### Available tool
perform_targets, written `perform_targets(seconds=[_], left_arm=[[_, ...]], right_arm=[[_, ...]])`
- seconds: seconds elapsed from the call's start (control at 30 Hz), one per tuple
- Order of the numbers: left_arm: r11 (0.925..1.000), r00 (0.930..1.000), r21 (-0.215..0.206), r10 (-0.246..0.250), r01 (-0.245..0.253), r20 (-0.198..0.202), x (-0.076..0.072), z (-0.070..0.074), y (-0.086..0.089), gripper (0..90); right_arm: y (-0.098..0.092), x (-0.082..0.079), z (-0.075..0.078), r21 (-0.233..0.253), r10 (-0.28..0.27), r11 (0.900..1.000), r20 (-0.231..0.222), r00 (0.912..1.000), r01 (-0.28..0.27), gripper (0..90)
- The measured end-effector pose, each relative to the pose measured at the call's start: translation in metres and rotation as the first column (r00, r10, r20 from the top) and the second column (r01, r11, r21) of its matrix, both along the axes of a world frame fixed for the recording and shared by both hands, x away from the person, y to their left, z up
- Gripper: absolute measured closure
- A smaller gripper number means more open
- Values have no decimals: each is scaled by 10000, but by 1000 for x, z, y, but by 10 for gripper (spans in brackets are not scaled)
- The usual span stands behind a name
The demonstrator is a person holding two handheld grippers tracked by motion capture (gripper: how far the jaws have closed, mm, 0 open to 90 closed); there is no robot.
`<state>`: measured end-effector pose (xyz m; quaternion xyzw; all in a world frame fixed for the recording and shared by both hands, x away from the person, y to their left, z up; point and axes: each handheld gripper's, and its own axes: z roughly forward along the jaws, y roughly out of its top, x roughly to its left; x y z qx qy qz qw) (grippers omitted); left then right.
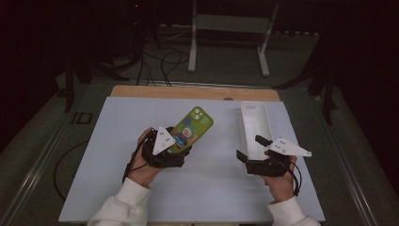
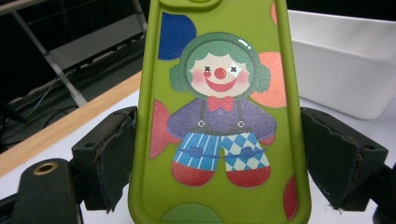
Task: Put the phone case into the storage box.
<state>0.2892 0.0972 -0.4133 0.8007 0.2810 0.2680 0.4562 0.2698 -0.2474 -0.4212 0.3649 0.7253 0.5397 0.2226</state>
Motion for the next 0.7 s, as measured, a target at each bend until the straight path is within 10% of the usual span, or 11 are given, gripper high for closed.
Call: perform_targets(seconds=[0.7], left_arm=[[9976, 9969, 240, -653, 642, 449, 0, 5, -20, 163]], right_arm=[[8, 13, 17, 499, 488, 9976, -299, 9984, -472, 79]])
